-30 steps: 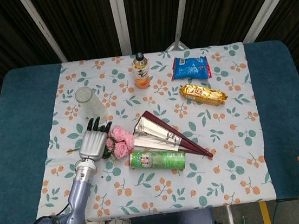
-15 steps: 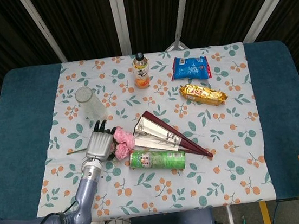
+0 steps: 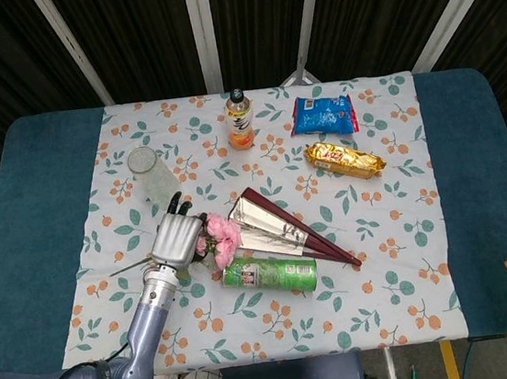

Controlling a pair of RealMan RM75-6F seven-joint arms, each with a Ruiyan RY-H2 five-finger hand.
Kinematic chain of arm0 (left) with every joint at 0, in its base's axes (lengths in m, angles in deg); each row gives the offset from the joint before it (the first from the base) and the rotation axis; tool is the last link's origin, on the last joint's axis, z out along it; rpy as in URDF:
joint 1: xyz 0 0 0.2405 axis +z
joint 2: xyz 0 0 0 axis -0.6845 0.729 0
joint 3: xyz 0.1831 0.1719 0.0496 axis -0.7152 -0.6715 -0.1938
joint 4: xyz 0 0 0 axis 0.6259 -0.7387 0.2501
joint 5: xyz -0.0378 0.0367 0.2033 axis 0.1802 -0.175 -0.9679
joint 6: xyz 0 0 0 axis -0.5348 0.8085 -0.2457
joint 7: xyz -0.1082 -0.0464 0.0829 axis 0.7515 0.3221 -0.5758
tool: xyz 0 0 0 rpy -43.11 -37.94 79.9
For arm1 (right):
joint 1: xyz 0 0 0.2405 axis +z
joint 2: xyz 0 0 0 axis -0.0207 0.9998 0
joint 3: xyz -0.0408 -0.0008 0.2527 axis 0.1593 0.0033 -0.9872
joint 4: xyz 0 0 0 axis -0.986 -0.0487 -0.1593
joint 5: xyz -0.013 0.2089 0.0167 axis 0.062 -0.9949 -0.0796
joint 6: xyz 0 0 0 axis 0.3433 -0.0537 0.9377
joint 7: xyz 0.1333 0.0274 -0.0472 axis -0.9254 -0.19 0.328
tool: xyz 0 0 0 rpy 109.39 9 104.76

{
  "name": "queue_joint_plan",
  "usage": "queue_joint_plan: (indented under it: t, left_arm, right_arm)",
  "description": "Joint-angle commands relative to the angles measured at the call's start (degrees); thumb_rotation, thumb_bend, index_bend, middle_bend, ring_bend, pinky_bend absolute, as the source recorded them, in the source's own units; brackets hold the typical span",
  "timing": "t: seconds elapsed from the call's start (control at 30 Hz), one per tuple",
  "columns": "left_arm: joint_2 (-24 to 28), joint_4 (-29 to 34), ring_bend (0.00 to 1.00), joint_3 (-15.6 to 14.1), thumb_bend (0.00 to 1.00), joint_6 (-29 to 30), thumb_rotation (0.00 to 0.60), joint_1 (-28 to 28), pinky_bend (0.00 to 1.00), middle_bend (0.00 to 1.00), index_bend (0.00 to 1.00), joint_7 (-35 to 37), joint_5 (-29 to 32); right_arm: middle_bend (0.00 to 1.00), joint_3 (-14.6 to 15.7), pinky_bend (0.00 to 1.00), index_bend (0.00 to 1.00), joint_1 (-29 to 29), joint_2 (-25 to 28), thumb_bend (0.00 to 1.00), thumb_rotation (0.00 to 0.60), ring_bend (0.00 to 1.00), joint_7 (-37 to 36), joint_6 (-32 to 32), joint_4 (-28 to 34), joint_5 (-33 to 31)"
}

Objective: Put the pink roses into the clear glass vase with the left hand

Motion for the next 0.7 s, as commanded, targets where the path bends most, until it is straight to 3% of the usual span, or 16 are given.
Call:
queue_joint_plan:
  t: [0.03,0.2,0.3,0.5,0.7]
  left_arm:
    - [3.22,5.83,0.26,1.62,0.37,0.78,0.6,0.02,0.1,0.63,0.48,5.8,-5.81]
    - [6.27,12.28,0.26,3.55,0.36,1.19,0.6,-0.47,0.11,0.63,0.48,9.27,-10.36]
    - [6.35,12.39,0.26,5.8,0.36,3.28,0.6,-1.07,0.13,0.62,0.48,11.13,-13.84]
    - [4.98,6.24,0.26,12.11,0.36,7.98,0.6,-2.08,0.13,0.61,0.46,19.97,-17.9]
    - [5.89,-1.9,0.26,17.83,0.36,7.33,0.6,-3.12,0.13,0.62,0.47,37.94,-17.77]
  right_arm:
    - [0.04,-0.06,0.08,0.15,-0.01,-0.06,0.24,0.6,0.11,0.02,0.11,0.03,-0.01]
    - [0.04,-0.21,0.08,0.15,0.05,-0.2,0.24,0.6,0.11,-0.17,-0.23,-0.03,-0.47]
    - [0.04,-0.39,0.08,0.15,0.13,-0.37,0.24,0.6,0.11,-0.38,-0.39,-0.27,-0.76]
    - [0.04,-0.85,0.08,0.15,0.29,-1.06,0.24,0.6,0.11,-0.72,-0.71,-1.2,-1.58]
    - [0.04,-1.63,0.08,0.15,0.56,-2.33,0.24,0.6,0.11,-0.75,-1.5,-2.73,-3.3]
